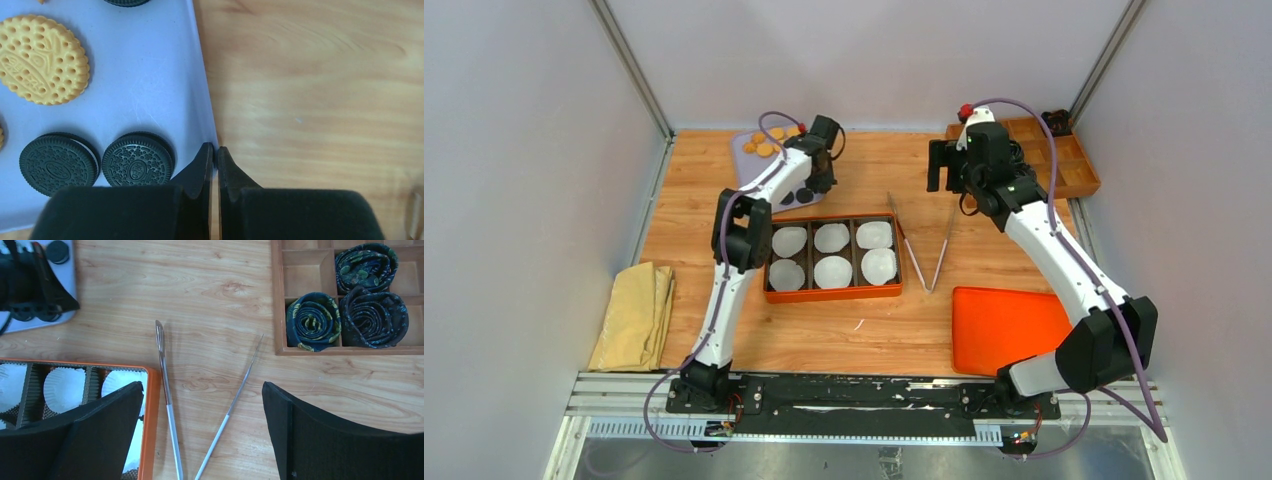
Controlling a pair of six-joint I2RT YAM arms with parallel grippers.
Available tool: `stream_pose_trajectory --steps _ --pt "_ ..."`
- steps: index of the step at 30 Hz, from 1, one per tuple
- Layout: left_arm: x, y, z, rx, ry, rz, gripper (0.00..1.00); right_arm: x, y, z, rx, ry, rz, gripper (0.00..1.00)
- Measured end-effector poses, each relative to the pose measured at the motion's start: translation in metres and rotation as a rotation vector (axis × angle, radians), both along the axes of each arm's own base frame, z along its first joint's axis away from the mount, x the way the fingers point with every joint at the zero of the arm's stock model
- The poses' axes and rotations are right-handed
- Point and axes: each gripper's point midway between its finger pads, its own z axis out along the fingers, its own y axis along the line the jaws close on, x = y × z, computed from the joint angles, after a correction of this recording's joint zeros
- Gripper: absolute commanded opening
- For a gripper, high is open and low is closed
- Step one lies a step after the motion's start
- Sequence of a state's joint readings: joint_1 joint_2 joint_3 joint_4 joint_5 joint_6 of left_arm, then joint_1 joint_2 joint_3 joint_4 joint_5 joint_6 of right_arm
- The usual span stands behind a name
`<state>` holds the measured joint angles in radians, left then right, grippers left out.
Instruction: Pack the cookies
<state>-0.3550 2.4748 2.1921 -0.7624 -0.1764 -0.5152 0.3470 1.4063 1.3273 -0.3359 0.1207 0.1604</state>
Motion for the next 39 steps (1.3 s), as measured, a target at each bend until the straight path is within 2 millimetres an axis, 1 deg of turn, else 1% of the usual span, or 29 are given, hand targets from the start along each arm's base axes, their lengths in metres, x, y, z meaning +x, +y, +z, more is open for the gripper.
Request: stream_pose_trajectory --steps 2,5,9,14,24,25,27,31,32,35,36,38,39 --pt "-0.009 -0.025 0.000 -0.007 0.003 -0.050 0.00 -0.002 -0.001 0.000 0.001 -0.002 0.000 0.95" --pt "-0.023 -0.056 0.000 -0.016 0.007 -0.110 0.00 -0.005 -0.002 -0.001 0.001 0.001 0.000 0.95" --pt "-0.039 -0.086 -0.001 -0.022 0.012 -0.170 0.00 -0.010 -0.003 -0.004 0.004 0.006 -0.002 0.95" --pt "-0.056 -0.105 -0.002 -0.022 0.016 -0.219 0.00 -0.015 -0.003 -0.010 0.009 0.020 -0.001 0.94" --pt "-0.071 -0.136 -0.002 -0.060 -0.008 -0.299 0.00 -0.020 -0.002 -0.014 0.029 0.031 0.005 0.93" --pt "-0.072 -0.138 -0.002 -0.066 -0.010 -0.304 0.03 -0.021 -0.002 -0.013 0.030 0.029 0.006 0.94" --pt "-0.073 -0.139 -0.001 -0.067 -0.016 -0.306 0.15 -0.022 -0.002 -0.012 0.033 0.025 0.005 0.95" --pt "-0.076 -0.136 -0.001 -0.055 -0.036 -0.302 0.35 -0.021 -0.002 -0.015 0.039 0.036 -0.004 0.96" --pt "-0.078 -0.135 0.000 -0.053 -0.033 -0.304 0.41 -0.021 -0.002 -0.019 0.038 0.050 -0.009 0.97" --pt "-0.086 -0.131 0.006 -0.039 -0.025 -0.318 0.56 -0.022 0.001 -0.040 0.031 0.124 -0.005 0.99" --pt "-0.089 -0.130 0.010 -0.035 -0.026 -0.321 0.63 -0.024 0.003 -0.047 0.031 0.150 0.000 1.00" --pt "-0.093 -0.126 0.023 -0.024 -0.038 -0.333 0.71 -0.030 0.007 -0.062 0.047 0.200 0.019 1.00" --pt "-0.095 -0.124 0.035 -0.024 -0.056 -0.336 0.73 -0.035 0.009 -0.070 0.053 0.227 0.026 1.00"
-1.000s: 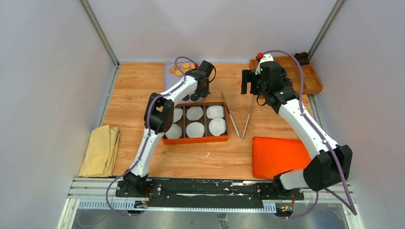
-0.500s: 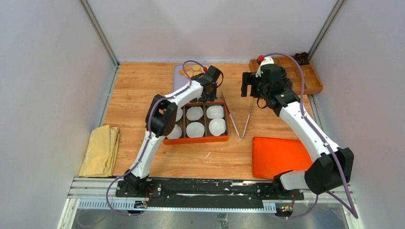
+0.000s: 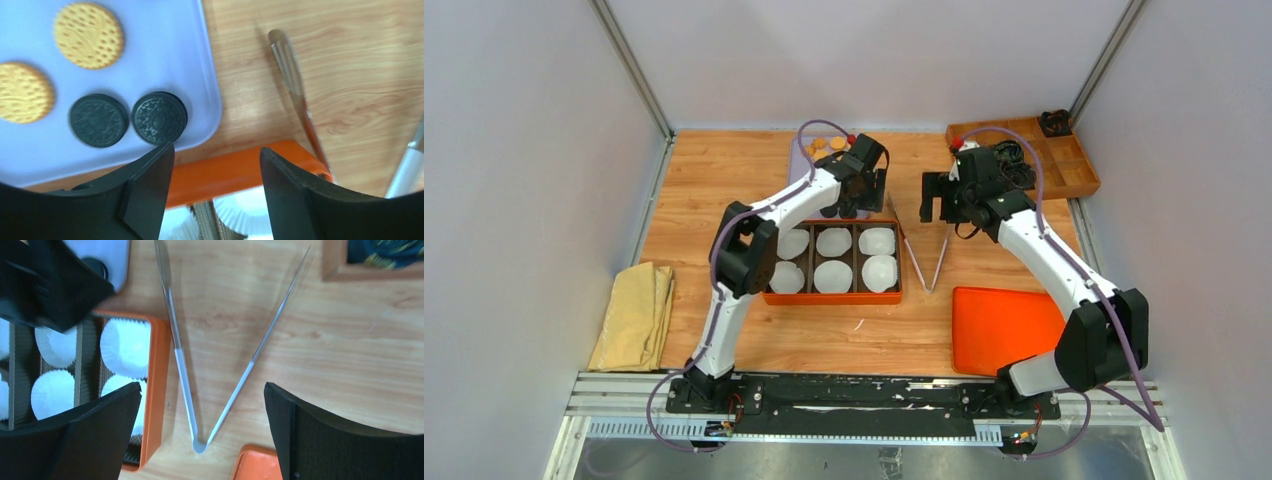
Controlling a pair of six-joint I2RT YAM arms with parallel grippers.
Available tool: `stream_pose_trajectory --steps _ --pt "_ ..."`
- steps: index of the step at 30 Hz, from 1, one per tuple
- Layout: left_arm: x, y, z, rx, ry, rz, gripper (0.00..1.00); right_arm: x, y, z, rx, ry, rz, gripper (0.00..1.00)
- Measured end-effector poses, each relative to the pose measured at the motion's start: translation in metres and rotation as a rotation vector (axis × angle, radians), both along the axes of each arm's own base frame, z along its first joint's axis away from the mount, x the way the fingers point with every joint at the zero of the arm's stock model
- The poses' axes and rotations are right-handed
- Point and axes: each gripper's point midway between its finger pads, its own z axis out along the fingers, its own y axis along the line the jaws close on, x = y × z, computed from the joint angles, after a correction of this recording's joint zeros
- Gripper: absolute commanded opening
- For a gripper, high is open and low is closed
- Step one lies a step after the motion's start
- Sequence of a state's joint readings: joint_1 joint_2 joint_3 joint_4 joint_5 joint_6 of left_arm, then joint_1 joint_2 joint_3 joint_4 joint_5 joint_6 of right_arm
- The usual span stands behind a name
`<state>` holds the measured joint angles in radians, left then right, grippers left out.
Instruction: Pack the cookies
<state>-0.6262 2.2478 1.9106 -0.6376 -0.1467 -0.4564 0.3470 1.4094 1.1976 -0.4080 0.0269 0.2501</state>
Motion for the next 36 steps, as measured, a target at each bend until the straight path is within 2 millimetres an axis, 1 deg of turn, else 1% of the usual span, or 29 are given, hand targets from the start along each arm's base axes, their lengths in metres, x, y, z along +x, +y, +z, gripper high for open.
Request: stream_pose_trajectory --steps 2,5,7,8,9,10,11,13,17,19,21,23,25,30,34,36 --pt "0.001 0.002 0.025 -0.006 -0.049 -0.008 0.75 -0.009 0.003 -0.015 0.014 0.047 0.014 1.00" --pt "0.005 0.006 0.075 -0.035 -0.150 -0.014 0.76 -0.027 0.005 -0.041 0.016 0.129 0.025 1.00" --pt "0.005 0.008 0.102 -0.058 -0.207 -0.019 0.76 -0.040 0.007 -0.056 0.013 0.180 0.031 1.00" --pt "0.004 0.009 0.113 -0.071 -0.233 -0.018 0.76 -0.045 0.008 -0.061 0.011 0.197 0.033 1.00" --pt "0.003 0.012 0.120 -0.075 -0.252 -0.016 0.76 -0.051 0.009 -0.067 0.011 0.215 0.036 1.00" --pt "0.001 0.015 0.122 -0.072 -0.266 -0.011 0.76 -0.057 0.011 -0.074 0.011 0.237 0.037 1.00" --pt "-0.001 0.020 0.120 -0.058 -0.270 -0.002 0.76 -0.063 0.011 -0.078 0.010 0.256 0.037 1.00" --pt "-0.004 0.034 0.105 -0.004 -0.264 0.026 0.76 -0.071 0.013 -0.087 0.011 0.287 0.037 1.00" --pt "-0.011 0.066 0.053 0.100 -0.177 0.074 0.75 -0.082 0.012 -0.098 0.003 0.324 0.034 1.00" --pt "-0.011 0.088 0.032 0.122 -0.128 0.115 0.75 -0.085 0.011 -0.100 -0.002 0.329 0.026 1.00" --pt "-0.007 0.111 0.019 0.128 -0.095 0.163 0.75 -0.087 0.009 -0.103 -0.006 0.335 0.017 1.00" --pt "-0.004 0.131 0.012 0.134 -0.079 0.204 0.74 -0.089 0.007 -0.107 -0.010 0.344 0.011 1.00" --pt "-0.004 0.138 0.007 0.132 -0.067 0.223 0.74 -0.089 0.007 -0.114 -0.016 0.363 0.003 1.00" --pt "-0.017 0.129 -0.009 0.109 -0.042 0.204 0.73 -0.088 0.008 -0.139 -0.035 0.424 -0.013 1.00" --pt "-0.037 0.132 -0.020 0.100 -0.003 0.195 0.73 -0.085 0.007 -0.159 -0.064 0.459 -0.028 1.00" --pt "-0.048 0.135 -0.023 0.098 0.014 0.193 0.73 -0.080 0.007 -0.163 -0.079 0.458 -0.035 1.00"
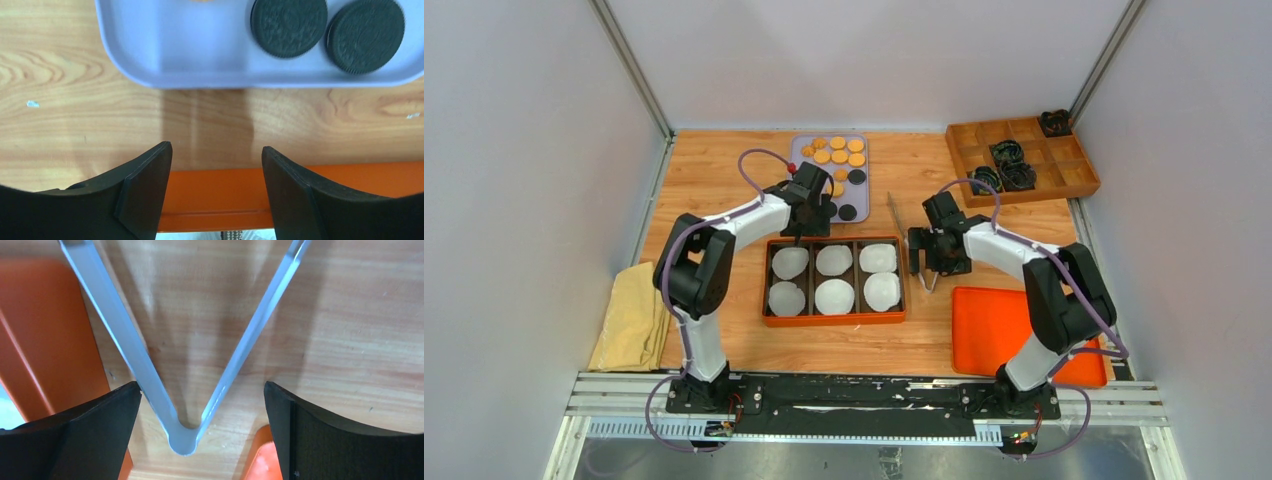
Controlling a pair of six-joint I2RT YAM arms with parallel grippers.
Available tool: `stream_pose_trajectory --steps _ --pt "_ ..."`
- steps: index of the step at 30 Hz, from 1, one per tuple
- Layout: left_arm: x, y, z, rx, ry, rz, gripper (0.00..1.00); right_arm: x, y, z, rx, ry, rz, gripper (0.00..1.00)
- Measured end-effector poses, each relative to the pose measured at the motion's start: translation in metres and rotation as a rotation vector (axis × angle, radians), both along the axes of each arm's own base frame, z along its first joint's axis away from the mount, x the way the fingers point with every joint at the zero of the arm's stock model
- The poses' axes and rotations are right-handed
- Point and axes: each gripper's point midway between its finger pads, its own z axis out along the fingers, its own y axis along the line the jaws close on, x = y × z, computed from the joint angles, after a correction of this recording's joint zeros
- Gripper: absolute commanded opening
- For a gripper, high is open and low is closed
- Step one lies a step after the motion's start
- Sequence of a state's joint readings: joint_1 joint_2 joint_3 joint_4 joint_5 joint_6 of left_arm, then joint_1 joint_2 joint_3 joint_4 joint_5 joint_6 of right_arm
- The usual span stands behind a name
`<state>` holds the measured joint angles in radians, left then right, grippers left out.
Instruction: Pack the cookies
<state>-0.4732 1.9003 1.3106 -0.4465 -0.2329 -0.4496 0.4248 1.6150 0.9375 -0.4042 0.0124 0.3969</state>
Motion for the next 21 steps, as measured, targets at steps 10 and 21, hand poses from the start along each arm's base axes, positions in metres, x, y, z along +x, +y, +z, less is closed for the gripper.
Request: stream_pose_trajectory --steps 10,21 --pt "-0.026 0.011 0.006 -0.015 0.002 0.000 0.73 0.037 0.005 0.001 -0.036 -0.064 -0.027 1.00" --pt "-0.026 0.012 0.011 -0.007 -0.013 -0.007 0.72 0.060 0.006 0.000 -0.064 -0.089 -0.072 1.00"
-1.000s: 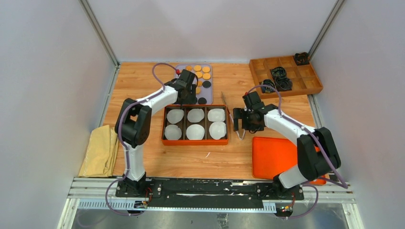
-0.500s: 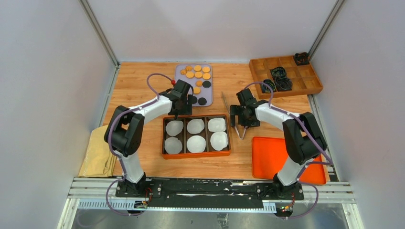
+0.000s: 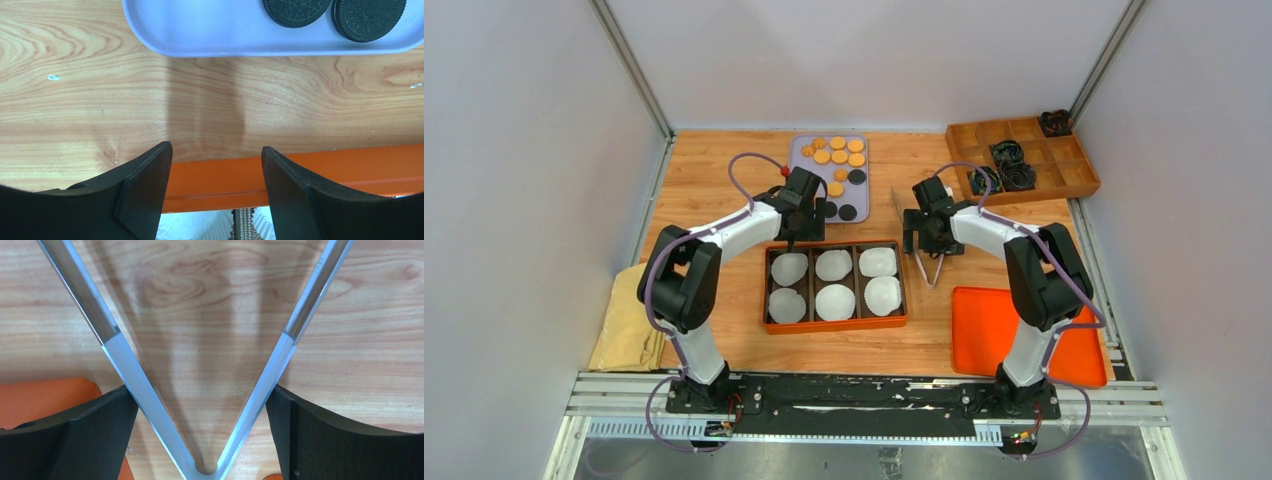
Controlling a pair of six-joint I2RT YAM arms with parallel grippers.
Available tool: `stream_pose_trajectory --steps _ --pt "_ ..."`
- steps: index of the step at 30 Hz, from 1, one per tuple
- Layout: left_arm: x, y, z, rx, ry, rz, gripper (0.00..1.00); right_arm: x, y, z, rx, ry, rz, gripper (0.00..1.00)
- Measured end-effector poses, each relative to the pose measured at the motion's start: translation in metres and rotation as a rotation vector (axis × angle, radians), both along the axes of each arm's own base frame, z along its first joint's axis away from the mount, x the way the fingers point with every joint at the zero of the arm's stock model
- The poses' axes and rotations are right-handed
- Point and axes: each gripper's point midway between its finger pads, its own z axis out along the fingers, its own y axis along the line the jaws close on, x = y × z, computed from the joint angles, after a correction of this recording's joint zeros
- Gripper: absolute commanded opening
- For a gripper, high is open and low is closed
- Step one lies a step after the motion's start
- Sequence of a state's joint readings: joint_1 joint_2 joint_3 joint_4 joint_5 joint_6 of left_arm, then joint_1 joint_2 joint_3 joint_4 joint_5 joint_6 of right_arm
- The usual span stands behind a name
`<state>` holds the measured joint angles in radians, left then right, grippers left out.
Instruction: Pack the cookies
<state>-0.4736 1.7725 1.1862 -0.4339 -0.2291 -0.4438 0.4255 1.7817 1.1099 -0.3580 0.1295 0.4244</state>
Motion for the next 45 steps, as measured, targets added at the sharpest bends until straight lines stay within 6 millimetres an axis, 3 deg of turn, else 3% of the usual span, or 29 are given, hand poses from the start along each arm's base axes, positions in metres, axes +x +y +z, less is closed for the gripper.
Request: stream_pose_trajectory --steps 5,9,11,14,16,22,28,33,38,45 --pt "0.000 0.000 0.005 -0.002 -0.010 -0.005 0.73 0.013 0.002 -0.001 -0.011 -0.016 -0.015 0.97" --pt "0.001 0.000 0.005 -0.002 -0.012 -0.005 0.72 0.018 0.003 -0.001 -0.011 -0.025 -0.018 0.79" --pt "0.001 0.000 0.005 -0.003 -0.012 -0.006 0.72 0.020 0.004 -0.001 -0.011 -0.030 -0.019 0.64" --pt "0.001 0.000 0.005 -0.002 -0.012 -0.006 0.72 0.022 0.004 0.000 -0.010 -0.039 -0.020 0.50" --pt "0.001 0.000 0.005 -0.003 -0.012 -0.006 0.71 0.023 0.003 0.000 -0.013 -0.044 -0.023 0.35" --pt "0.000 0.001 0.006 0.001 -0.014 -0.008 0.71 0.019 0.001 0.001 -0.012 -0.051 -0.024 0.23" --pt "-0.002 0.002 0.024 -0.007 -0.040 -0.013 0.71 -0.001 -0.010 0.012 -0.050 -0.017 -0.017 0.28" --pt "0.001 -0.002 0.054 -0.035 -0.101 -0.024 0.71 -0.012 -0.015 0.058 -0.060 -0.071 0.007 0.34" --pt "0.006 -0.010 0.074 -0.064 -0.139 -0.041 0.72 -0.006 -0.013 0.102 -0.052 -0.140 0.030 0.35" --pt "0.010 -0.017 0.091 -0.091 -0.159 -0.064 0.72 -0.005 -0.017 0.137 -0.082 -0.158 0.064 0.38"
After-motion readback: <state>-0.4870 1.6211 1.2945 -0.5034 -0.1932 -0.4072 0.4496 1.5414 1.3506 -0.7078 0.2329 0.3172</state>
